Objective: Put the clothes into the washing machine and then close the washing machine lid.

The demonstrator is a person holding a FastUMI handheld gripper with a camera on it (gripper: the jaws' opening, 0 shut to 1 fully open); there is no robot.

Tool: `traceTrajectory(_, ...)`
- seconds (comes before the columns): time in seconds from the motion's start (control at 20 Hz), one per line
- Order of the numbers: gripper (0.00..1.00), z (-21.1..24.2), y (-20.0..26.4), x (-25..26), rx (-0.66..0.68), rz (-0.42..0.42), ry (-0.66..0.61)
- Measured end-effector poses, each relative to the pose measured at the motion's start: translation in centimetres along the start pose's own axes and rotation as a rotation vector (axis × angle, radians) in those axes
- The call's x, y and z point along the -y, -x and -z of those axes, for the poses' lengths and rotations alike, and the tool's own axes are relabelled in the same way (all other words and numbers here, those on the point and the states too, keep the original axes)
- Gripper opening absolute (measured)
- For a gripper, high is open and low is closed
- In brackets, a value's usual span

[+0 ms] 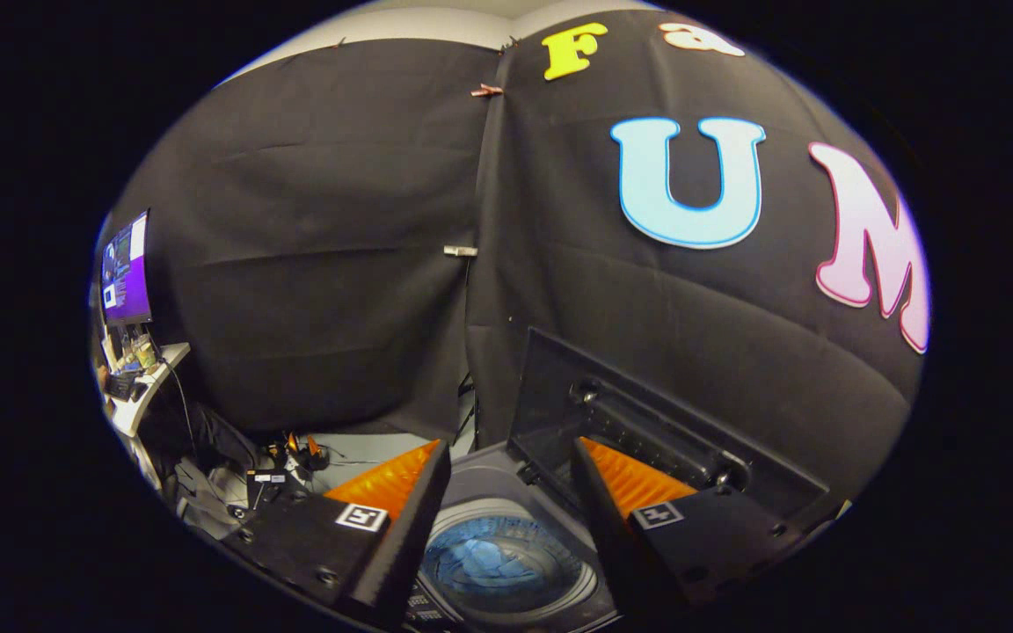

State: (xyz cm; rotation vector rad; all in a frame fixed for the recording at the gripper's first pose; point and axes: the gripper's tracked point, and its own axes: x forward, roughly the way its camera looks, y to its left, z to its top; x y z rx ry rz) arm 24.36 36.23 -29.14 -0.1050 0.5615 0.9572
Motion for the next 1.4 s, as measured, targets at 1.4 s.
traceTrajectory(1.4, 1.0, 0.4, 0.0, 21.6, 0.079, 0.695, -0.333)
